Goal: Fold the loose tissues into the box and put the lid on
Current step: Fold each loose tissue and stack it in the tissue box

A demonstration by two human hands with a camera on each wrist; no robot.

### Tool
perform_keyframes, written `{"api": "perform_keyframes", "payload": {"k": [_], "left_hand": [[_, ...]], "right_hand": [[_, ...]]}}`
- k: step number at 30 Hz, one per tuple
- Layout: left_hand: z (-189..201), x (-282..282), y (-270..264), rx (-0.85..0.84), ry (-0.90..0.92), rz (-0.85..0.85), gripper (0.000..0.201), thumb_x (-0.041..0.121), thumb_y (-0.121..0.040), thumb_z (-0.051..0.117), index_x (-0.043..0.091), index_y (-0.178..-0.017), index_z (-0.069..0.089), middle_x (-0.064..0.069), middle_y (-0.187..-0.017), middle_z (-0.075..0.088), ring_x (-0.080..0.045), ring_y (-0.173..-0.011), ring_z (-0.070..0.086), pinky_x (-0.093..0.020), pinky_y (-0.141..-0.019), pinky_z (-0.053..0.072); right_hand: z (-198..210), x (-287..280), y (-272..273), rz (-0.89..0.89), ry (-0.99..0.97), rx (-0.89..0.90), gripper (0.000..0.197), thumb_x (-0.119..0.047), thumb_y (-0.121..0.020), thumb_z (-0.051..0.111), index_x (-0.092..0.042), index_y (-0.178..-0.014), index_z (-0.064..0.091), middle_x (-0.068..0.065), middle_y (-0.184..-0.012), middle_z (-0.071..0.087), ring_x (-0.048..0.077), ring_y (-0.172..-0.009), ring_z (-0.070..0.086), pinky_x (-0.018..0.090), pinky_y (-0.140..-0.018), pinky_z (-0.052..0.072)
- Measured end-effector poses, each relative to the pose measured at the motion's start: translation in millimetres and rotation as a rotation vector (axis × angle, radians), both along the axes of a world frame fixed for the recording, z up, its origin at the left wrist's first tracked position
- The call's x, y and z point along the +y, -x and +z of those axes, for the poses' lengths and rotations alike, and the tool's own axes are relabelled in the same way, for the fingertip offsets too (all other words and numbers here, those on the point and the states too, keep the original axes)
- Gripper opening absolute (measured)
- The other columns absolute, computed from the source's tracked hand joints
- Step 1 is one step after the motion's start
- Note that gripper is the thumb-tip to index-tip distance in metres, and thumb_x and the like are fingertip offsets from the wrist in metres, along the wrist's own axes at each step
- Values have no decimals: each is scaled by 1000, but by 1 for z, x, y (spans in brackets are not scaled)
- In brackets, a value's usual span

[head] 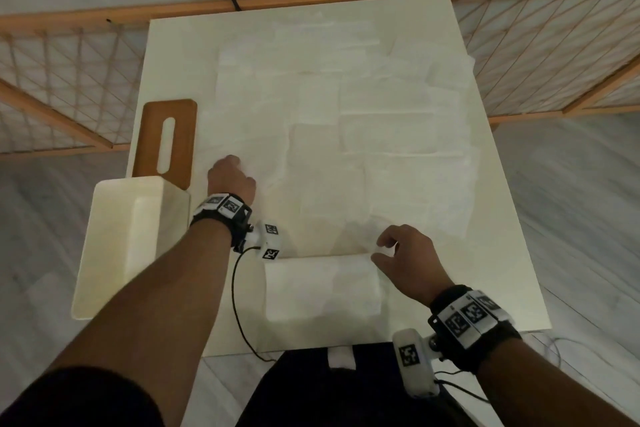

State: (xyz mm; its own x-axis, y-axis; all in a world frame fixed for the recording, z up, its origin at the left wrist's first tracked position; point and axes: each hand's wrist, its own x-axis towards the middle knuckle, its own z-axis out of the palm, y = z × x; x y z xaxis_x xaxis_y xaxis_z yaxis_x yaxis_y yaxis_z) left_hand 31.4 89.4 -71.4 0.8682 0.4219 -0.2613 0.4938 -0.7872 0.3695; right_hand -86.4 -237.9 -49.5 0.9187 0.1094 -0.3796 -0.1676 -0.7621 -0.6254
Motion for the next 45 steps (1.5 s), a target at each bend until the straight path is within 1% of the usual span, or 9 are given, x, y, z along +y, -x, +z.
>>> {"api": "perform_keyframes", "payload": {"k": [14,19,23,26,30,34,36,39,45], "left_hand": [[38,13,7,-235,58,-61,16,21,-95,61,10,-101,71,-9,-121,67,-27,-112,60,-34,-98,45],[108,1,28,-62,445,-282,24,19,-89,59,24,-66,59,9,-80,59,-11,-78,53,-31,-76,39],[157,-10,48,91,717,-428,29,20,-76,52,-6,-66,44,-7,-65,38,-15,-62,38,-26,-59,28],[170,-13,59,87,804,-436,26,16,-74,50,-7,-65,42,-8,-64,37,-16,-61,37,-25,-57,28],[167,-4,71,14,1047,-176,20,27,-86,53,8,-87,61,-8,-80,59,-19,-75,55,-31,-72,41],[136,12,101,122,1345,106,64,54,-83,65,25,-137,49,-18,-116,70,-33,-103,67,-44,-81,55],[121,7,115,128,1425,174,83,41,-72,85,30,-143,43,-17,-123,67,-39,-111,65,-49,-81,57],[109,-14,129,73,1440,269,85,-1,-76,73,29,-148,37,-14,-108,71,-36,-100,68,-48,-78,59],[101,-34,139,-94,1471,409,75,-2,-92,57,43,-145,29,-5,-114,74,-24,-104,70,-43,-79,60]], "right_hand": [[24,14,-37,17,-94,-40,18,-20,-83,75,-27,-94,63,-9,-100,60,-2,-79,53,2,-69,36],[59,43,-65,162,-201,-209,95,-13,-70,83,-26,-152,35,-3,-159,29,17,-141,30,26,-111,31],[84,64,-83,412,-164,-227,126,-21,-65,89,-33,-159,6,-8,-167,2,18,-154,0,39,-123,13],[97,71,-83,424,-251,-95,82,-22,-72,88,-31,-143,49,-9,-150,43,13,-146,29,35,-120,26],[112,68,-77,189,-522,52,3,-12,-87,75,-12,-90,74,7,-88,73,14,-77,67,36,-73,53],[112,55,-76,-59,-724,204,15,-1,-87,70,-8,-100,72,20,-94,73,29,-76,69,41,-69,55],[106,52,-75,-156,-824,282,21,4,-87,67,-2,-107,69,25,-97,71,33,-81,68,42,-74,55],[97,50,-71,-298,-918,349,23,7,-88,63,1,-110,66,18,-93,72,29,-80,70,39,-73,58],[86,49,-61,-374,-927,424,27,2,-94,59,-1,-121,62,16,-101,73,28,-86,70,40,-78,57]]}}
